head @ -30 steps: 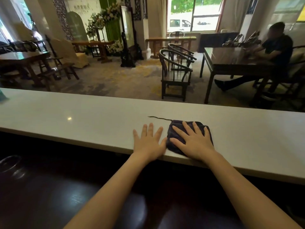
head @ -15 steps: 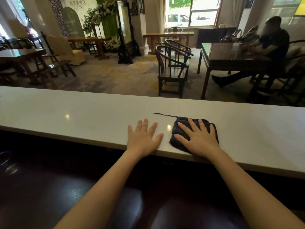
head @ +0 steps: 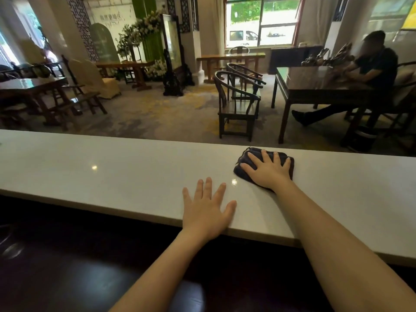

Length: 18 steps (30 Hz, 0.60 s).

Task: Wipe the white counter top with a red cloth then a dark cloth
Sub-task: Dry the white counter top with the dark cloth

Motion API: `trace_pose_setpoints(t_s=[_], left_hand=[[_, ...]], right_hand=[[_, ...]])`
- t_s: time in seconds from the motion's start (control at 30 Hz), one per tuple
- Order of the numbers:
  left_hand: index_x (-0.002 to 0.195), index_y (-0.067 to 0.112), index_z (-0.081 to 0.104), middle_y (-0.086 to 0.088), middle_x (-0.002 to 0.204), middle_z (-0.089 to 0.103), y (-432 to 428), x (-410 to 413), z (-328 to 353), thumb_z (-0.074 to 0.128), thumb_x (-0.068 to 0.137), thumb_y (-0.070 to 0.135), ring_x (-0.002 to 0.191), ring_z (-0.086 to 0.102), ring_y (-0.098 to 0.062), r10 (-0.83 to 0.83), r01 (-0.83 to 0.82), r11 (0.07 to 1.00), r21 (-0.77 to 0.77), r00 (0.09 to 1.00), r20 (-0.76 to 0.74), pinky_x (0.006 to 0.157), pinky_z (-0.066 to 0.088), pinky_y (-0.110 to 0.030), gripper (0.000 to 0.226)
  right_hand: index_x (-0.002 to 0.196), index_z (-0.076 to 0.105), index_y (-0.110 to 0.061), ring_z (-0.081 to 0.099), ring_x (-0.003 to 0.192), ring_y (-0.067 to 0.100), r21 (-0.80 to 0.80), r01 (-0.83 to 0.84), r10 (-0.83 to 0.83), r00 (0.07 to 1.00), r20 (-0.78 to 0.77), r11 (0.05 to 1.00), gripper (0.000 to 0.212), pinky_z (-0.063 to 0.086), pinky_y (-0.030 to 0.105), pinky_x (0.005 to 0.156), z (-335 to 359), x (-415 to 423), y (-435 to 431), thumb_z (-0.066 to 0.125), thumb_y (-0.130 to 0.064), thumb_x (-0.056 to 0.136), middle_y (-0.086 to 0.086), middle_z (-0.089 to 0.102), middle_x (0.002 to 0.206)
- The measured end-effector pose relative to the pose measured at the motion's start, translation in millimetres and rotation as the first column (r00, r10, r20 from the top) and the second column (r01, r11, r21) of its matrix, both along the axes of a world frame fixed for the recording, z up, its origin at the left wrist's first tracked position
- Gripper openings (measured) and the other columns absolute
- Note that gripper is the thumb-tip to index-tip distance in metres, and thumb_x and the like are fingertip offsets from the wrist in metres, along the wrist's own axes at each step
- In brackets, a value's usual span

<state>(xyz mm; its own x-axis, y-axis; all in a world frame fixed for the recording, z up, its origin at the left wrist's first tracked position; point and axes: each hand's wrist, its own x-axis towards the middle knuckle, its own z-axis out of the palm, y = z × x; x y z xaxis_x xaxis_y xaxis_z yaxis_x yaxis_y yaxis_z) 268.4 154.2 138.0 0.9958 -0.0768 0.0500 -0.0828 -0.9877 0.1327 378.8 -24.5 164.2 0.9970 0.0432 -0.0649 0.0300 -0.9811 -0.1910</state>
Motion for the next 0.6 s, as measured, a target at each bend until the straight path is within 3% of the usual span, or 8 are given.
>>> trace_pose_setpoints(t_s=[0.1,0.27,0.47,0.6], left_hand=[[0.142,0.037,0.0,-0.005,0.157,-0.004,1,-1,0,0.002,0.079,0.067,0.143,-0.009,-0.024,-0.018,0.018,1.0,0.008,1.0,0.0,0.11,-0.008,-0.058,0.07],[0.144,0.033,0.004,-0.006,0.157,-0.001,2,-2,2,0.004,0.08,0.066,0.143,-0.007,-0.025,-0.028,0.028,0.999,0.016,1.0,0.013,0.111,-0.006,-0.059,0.072],[0.143,0.034,-0.003,-0.006,0.157,-0.009,5,0,1,-0.004,0.052,0.091,0.143,-0.011,-0.025,-0.058,0.059,0.998,0.021,0.997,-0.045,0.109,-0.01,-0.058,0.108],[0.143,0.033,-0.003,-0.007,0.157,-0.009,6,2,1,-0.003,0.051,0.093,0.143,-0.01,-0.027,-0.057,0.057,0.998,0.012,0.997,-0.051,0.108,-0.011,-0.059,0.11]], right_hand=[[0.142,0.008,-0.043,-0.008,0.142,0.035,-0.007,-0.001,0.001,1.0,-0.013,1.0,0.067,-0.011,0.062,0.11,0,-3,11,0.013,-0.072,0.082,0.002,-0.003,0.158],[0.139,0.009,-0.049,-0.009,0.143,0.03,0.02,-0.153,0.153,0.988,0.005,0.988,0.063,-0.013,0.058,0.109,-9,-50,25,0.015,-0.072,0.081,-0.003,-0.003,0.158],[0.136,0.004,-0.055,-0.007,0.144,0.022,0.002,-0.163,0.163,0.985,0.05,0.987,0.055,-0.014,0.05,0.111,-17,-112,-12,0.013,-0.068,0.083,-0.01,-0.003,0.157],[0.135,0.002,-0.056,-0.007,0.143,0.019,-0.028,-0.108,0.11,0.992,0.066,0.994,0.057,-0.013,0.047,0.111,-19,-131,-39,0.01,-0.071,0.08,-0.011,-0.004,0.157]])
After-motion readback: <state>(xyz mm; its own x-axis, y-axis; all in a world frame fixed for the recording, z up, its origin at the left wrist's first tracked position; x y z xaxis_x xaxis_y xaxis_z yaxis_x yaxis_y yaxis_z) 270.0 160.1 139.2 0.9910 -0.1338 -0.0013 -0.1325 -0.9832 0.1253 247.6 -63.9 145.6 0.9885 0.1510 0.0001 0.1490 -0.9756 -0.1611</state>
